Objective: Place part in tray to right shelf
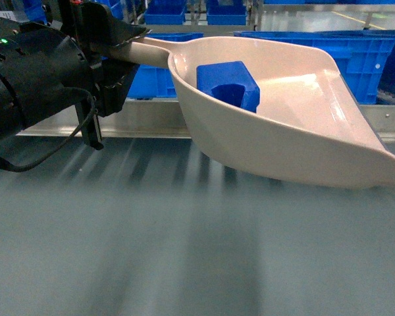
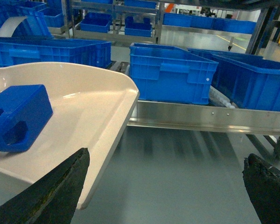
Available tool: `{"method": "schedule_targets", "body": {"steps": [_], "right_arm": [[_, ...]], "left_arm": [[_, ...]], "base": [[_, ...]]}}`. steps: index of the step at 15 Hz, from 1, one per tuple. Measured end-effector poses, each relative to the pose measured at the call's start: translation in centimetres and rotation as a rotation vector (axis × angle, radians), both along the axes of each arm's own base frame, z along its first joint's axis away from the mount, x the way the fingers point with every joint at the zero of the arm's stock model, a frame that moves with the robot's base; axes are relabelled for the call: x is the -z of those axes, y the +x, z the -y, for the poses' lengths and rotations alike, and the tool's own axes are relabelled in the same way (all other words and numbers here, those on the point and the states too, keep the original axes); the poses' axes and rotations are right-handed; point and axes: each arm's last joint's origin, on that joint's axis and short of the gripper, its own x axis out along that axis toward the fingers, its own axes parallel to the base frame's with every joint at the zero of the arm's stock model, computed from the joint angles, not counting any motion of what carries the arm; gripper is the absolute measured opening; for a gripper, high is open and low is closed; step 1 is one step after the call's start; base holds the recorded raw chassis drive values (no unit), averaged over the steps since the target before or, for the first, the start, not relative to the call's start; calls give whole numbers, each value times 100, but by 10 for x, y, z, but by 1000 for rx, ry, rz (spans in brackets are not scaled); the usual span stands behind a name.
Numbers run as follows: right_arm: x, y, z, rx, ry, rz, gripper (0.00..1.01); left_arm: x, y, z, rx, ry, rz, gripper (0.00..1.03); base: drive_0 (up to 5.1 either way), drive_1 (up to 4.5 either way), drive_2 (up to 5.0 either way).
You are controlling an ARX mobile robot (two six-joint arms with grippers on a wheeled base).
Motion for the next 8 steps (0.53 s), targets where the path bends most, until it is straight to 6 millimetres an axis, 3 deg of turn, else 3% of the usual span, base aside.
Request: {"method": "schedule_targets", "body": {"steps": [8], "right_arm": [[0, 0, 0, 0, 0, 0, 98]], "left_arm": [[-1, 0, -1, -4, -3, 5, 16]], "base": [[10, 438, -417]]}}
